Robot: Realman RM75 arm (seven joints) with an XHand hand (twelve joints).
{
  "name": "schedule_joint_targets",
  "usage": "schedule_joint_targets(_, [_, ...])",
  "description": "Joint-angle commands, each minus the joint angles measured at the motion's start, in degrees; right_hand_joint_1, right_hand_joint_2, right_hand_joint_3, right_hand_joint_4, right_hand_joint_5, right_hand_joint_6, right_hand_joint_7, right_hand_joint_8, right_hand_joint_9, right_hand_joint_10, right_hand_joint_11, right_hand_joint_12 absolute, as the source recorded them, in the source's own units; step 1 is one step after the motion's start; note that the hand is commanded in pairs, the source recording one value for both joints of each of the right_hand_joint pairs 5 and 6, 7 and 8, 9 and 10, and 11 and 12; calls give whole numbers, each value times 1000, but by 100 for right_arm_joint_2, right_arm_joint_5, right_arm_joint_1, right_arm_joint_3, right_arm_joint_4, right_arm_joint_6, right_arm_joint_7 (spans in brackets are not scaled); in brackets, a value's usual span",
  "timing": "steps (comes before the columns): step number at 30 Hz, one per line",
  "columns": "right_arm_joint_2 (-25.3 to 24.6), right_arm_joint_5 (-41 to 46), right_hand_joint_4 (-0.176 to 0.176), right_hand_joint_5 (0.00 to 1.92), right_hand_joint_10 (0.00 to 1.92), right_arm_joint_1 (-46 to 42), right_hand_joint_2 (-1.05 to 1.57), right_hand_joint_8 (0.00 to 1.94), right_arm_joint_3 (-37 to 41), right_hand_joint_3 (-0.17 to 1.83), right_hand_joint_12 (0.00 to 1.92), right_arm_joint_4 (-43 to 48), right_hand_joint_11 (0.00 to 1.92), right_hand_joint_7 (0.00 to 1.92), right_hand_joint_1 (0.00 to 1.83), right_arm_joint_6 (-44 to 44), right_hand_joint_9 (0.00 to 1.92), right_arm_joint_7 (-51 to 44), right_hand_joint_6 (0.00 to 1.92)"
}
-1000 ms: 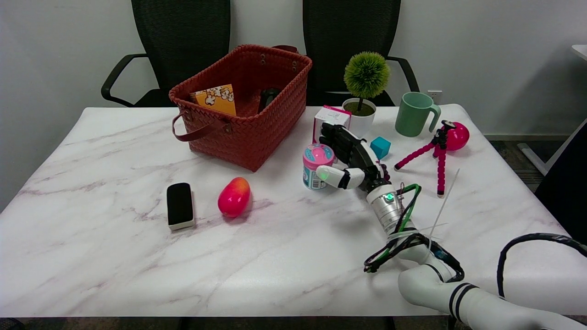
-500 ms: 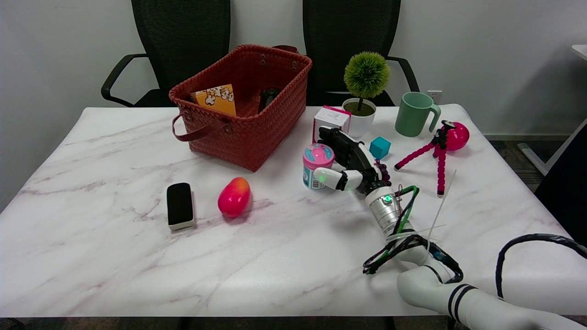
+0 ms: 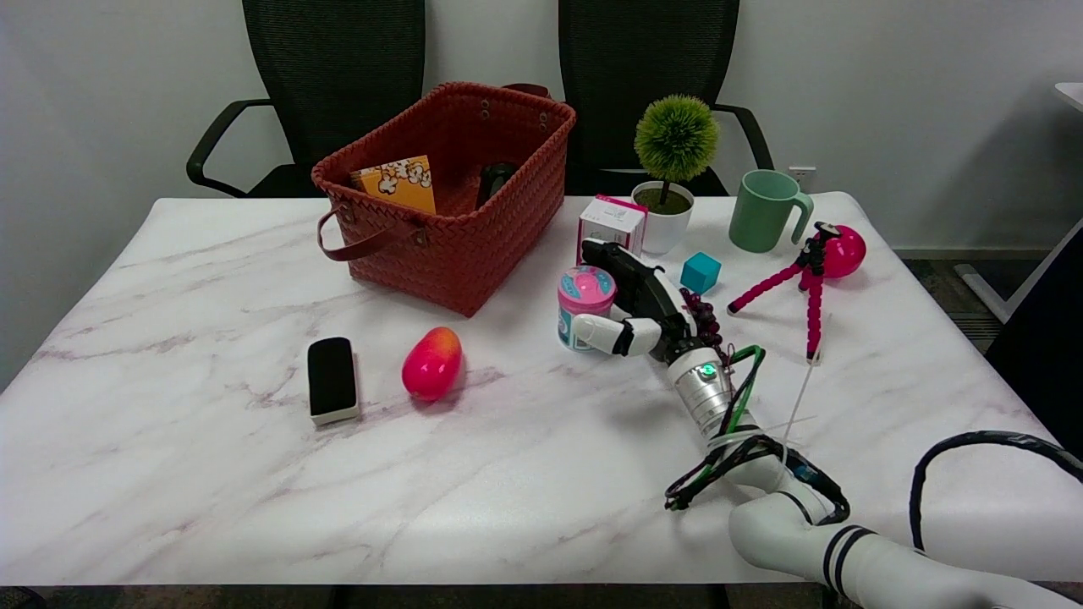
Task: Pick up the pink gum jar.
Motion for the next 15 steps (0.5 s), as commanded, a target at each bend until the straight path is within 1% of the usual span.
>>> schedule_joint_targets(1, [-21, 0, 0, 422, 431, 3, -87, 396, -45, 806, 409, -9, 409, 396, 1103, -83, 431, 0, 422])
schedule_joint_targets(8, [-21, -5, 0, 410, 433, -5, -90, 399, -45, 776, 410, -8, 410, 399, 1114, -94, 433, 0, 410])
schedule_joint_targets(11, [-21, -34, 0, 416, 434, -5, -51, 402, -45, 674, 411, -8, 411, 402, 1167, -94, 434, 0, 416])
schedule_joint_targets(15, [-21, -40, 0, 393, 437, -5, -24, 409, -45, 676, 408, -9, 408, 409, 1225, -94, 437, 0, 393])
